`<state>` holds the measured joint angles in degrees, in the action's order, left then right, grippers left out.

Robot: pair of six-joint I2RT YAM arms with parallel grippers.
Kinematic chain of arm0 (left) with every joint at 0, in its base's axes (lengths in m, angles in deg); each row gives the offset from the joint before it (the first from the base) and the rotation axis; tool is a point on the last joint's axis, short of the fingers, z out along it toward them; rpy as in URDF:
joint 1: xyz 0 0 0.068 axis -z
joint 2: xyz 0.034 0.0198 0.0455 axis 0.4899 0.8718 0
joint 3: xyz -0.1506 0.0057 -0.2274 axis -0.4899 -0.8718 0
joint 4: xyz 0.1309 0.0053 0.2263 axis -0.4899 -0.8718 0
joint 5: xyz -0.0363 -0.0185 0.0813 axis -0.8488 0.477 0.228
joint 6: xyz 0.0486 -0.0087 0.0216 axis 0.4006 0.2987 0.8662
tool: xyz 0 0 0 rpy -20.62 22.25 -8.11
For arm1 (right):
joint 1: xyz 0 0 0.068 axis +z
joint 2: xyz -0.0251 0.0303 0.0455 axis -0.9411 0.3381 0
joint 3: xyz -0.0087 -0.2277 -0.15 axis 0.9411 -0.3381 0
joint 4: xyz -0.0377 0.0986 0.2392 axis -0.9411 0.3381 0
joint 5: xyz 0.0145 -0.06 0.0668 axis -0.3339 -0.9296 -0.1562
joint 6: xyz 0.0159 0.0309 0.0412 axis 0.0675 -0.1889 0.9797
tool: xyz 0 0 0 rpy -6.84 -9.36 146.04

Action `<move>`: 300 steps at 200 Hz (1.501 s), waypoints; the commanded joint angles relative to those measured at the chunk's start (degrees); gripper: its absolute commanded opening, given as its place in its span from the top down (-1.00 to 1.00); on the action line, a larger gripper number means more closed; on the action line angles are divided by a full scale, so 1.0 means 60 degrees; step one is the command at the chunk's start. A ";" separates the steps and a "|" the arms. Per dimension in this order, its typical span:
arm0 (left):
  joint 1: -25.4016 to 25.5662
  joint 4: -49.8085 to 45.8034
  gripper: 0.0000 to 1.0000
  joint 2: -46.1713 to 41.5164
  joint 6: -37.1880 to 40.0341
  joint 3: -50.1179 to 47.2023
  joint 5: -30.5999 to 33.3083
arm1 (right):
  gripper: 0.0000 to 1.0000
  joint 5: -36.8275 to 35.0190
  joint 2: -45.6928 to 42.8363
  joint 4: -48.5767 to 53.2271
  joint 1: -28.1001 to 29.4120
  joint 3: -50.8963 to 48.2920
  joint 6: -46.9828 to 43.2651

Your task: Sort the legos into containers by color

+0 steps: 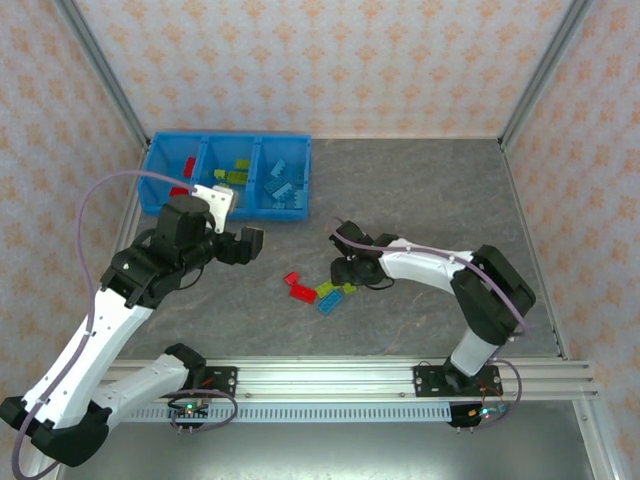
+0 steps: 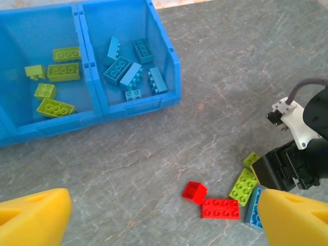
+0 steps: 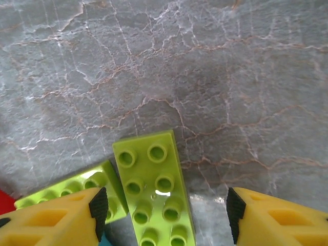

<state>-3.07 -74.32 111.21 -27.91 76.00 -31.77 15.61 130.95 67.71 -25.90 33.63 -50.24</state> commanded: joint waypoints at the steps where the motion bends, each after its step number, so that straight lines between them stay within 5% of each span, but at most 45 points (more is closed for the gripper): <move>1: 0.0056 0.0093 -0.90 0.0060 0.0764 -0.0316 0.0596 | -0.29 0.0097 0.0370 -0.0083 0.0052 0.0228 0.0027; 96: 0.0038 0.0475 -0.95 -0.0124 0.0796 -0.1264 0.0963 | 0.20 -0.1844 0.0943 0.0905 0.0059 0.0369 0.0580; 203: 0.0047 0.0505 -0.96 -0.0165 0.0759 -0.1434 0.1089 | 0.28 -0.0959 -0.2022 0.0112 0.0052 -0.0711 0.0869; 254: 0.0022 0.0564 -0.96 -0.0298 0.0418 -0.1459 0.1864 | 0.23 0.0010 -0.2636 -0.0989 0.0135 0.0285 0.0565; 300: -0.0498 0.0604 -0.96 -0.0624 -0.0328 -0.1574 0.3535 | 0.23 0.0693 -0.0301 -0.2489 0.0301 0.3333 0.0227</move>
<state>-4.39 -72.33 109.52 -26.77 67.65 -18.53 17.93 121.85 60.76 -24.63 44.21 -46.92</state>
